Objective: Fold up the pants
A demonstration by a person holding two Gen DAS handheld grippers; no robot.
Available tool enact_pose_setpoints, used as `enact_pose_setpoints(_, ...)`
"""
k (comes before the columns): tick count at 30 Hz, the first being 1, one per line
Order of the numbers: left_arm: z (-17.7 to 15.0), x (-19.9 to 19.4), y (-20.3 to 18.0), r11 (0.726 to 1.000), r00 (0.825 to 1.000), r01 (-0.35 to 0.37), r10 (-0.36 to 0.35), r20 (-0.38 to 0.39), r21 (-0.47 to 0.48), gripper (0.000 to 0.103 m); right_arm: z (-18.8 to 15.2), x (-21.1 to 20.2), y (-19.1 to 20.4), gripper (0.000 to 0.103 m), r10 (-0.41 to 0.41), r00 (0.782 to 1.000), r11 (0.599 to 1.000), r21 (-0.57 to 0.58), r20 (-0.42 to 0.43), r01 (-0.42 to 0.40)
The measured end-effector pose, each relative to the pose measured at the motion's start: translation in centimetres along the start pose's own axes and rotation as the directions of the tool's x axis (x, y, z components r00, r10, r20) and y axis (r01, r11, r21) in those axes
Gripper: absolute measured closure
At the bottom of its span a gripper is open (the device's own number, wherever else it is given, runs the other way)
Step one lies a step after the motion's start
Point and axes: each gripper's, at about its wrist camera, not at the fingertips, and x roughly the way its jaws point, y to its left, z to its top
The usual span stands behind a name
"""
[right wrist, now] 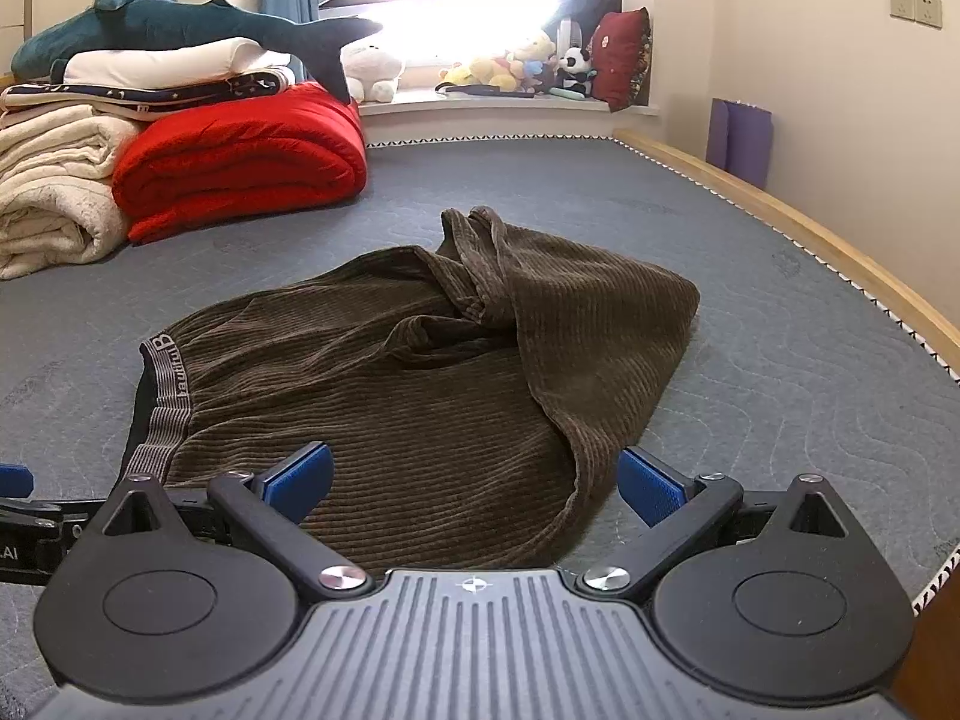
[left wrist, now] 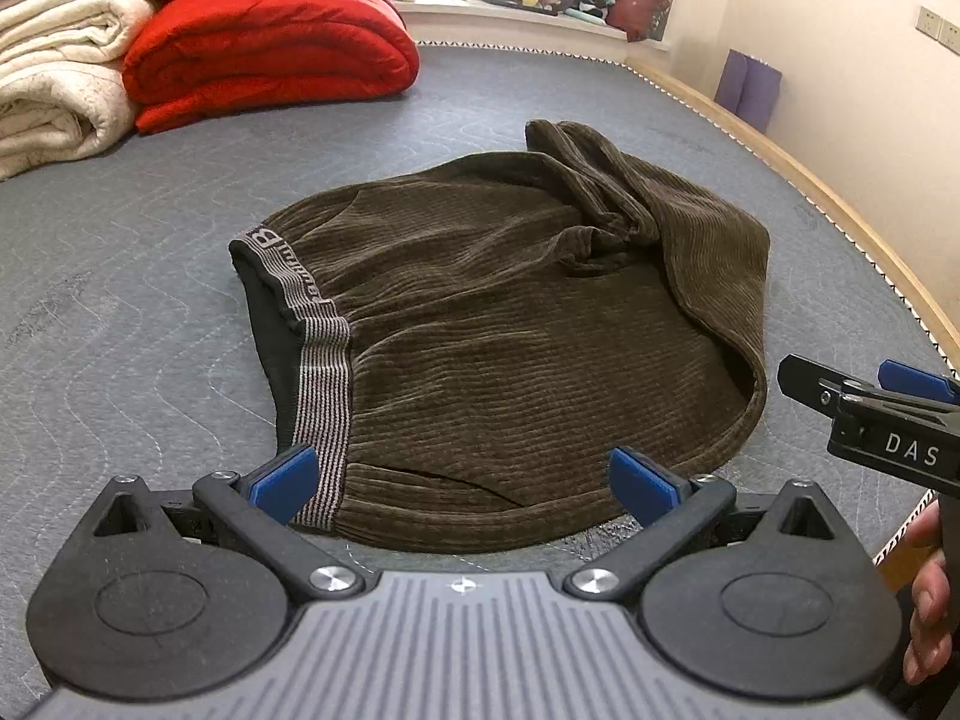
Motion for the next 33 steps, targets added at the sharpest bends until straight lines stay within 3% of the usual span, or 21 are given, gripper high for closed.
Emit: enact_pose_setpoints(33,0.1,0.4,-0.43,1.0,1.0,0.025,-0.026,-0.017,-0.015,0.0,0.02,-0.19,0.1,0.002,-0.004,1.0,1.0,-0.012,0.005,0.004)
